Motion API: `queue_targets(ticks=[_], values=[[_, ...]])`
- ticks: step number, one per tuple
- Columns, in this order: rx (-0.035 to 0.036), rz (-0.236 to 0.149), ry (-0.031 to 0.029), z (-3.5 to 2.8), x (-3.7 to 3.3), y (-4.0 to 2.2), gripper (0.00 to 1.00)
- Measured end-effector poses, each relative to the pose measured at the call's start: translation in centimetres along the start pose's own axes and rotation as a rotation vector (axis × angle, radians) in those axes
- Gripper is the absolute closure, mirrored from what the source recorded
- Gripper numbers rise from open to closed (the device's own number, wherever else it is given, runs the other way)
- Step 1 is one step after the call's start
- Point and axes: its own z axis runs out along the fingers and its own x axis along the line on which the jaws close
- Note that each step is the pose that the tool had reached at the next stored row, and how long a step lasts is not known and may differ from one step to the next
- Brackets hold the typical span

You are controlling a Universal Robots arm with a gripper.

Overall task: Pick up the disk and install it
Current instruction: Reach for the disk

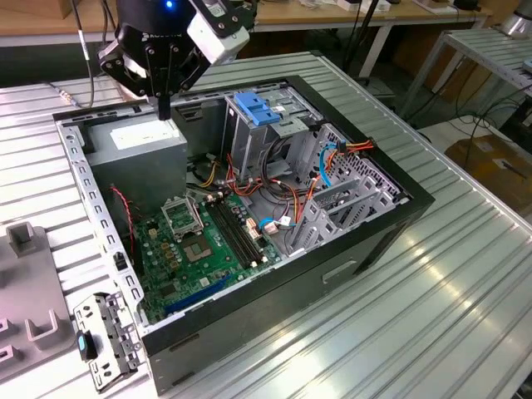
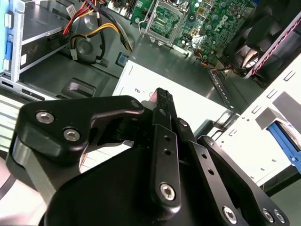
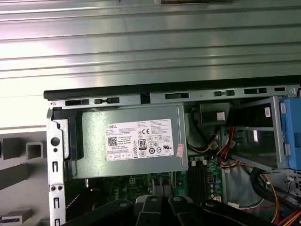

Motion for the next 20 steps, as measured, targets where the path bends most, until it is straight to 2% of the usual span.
queue_targets(ticks=[4,9,20], values=[[-0.0001,0.000,0.0000,0.00,0.16,-0.01,0.89],[0.0000,0.000,0.0000,-0.02,0.81,-0.06,0.89],[0.0000,0.000,0.0000,-0.04,1.67,-0.12,0.89]])
